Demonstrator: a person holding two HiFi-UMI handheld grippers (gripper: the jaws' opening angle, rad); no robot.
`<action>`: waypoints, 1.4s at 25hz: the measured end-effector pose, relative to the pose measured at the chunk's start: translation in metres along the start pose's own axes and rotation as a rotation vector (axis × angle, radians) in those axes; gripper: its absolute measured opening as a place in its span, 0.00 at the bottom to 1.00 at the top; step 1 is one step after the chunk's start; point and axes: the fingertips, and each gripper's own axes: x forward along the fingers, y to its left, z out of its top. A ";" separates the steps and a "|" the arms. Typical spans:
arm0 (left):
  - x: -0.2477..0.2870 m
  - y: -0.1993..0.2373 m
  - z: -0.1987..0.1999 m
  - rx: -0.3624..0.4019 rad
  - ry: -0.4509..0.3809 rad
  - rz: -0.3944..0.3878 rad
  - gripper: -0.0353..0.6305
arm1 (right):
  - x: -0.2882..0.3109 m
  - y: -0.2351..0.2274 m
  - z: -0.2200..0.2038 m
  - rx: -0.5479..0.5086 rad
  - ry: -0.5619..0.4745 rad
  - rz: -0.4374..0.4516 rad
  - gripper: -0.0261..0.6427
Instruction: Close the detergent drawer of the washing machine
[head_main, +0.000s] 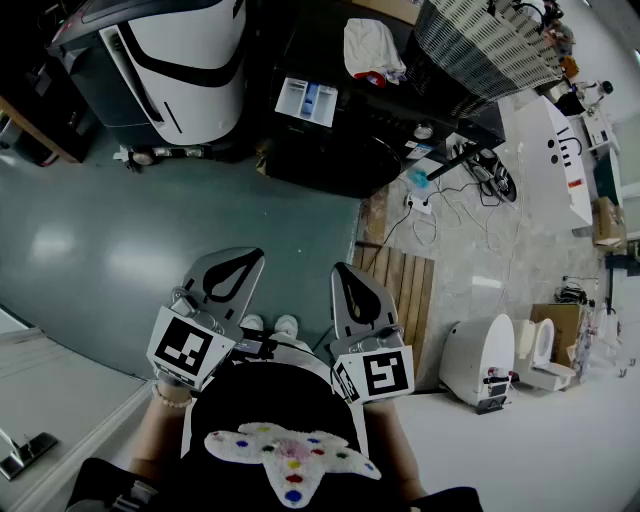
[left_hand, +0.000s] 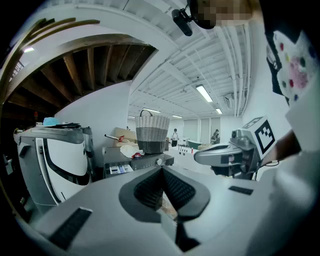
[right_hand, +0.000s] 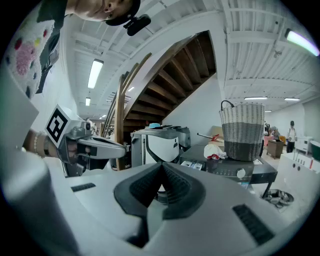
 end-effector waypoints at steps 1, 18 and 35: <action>0.001 0.001 0.000 -0.003 0.000 0.001 0.07 | 0.001 0.000 0.000 -0.001 -0.001 0.001 0.05; 0.006 0.003 0.000 -0.001 0.001 0.016 0.07 | 0.004 -0.006 -0.002 0.008 0.000 0.013 0.05; 0.010 -0.018 0.003 0.016 0.014 0.077 0.07 | -0.005 -0.024 -0.007 -0.005 -0.017 0.048 0.05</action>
